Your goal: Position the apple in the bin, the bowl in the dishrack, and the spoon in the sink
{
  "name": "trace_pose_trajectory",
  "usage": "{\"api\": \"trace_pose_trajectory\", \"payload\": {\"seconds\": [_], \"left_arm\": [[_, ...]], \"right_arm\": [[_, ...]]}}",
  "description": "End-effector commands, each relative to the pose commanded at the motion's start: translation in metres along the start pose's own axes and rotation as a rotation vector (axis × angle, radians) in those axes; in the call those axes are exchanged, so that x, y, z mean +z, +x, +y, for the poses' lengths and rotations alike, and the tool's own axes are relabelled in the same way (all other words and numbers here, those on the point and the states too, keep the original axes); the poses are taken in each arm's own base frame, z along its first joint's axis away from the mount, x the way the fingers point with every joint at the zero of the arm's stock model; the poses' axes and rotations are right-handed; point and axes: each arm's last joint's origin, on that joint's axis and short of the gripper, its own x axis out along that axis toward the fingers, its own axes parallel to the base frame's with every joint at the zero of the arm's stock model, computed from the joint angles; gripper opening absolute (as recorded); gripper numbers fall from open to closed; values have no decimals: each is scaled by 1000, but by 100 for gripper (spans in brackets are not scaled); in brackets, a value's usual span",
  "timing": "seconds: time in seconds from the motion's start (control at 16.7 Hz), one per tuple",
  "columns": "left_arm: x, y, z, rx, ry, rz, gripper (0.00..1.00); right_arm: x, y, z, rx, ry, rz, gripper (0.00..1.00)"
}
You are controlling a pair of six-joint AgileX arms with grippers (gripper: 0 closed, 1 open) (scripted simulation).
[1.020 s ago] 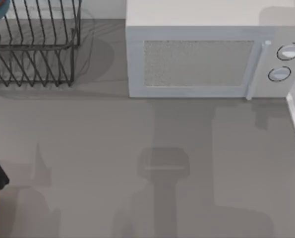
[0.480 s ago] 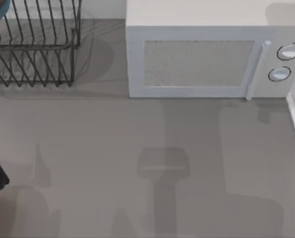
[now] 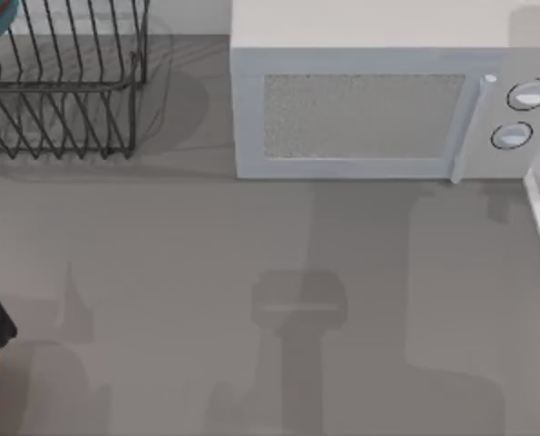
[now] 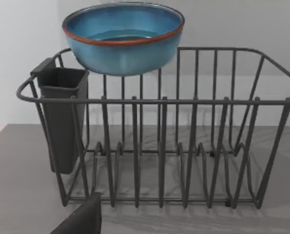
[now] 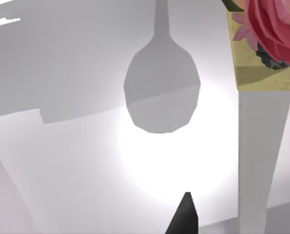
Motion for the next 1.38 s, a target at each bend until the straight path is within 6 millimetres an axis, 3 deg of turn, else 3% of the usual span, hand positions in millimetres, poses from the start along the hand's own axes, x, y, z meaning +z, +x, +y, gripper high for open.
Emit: {"api": "trace_pose_trajectory", "payload": {"seconds": [0.3, 0.66, 1.38], "left_arm": [[0, 0, 0, 0, 0, 0, 100], [0, 0, 0, 0, 0, 0, 100], [0, 0, 0, 0, 0, 0, 100]], "right_arm": [[0, 22, 2, 4, 2, 0, 0], [0, 25, 3, 3, 1, 0, 0], [0, 25, 3, 3, 1, 0, 90]]}}
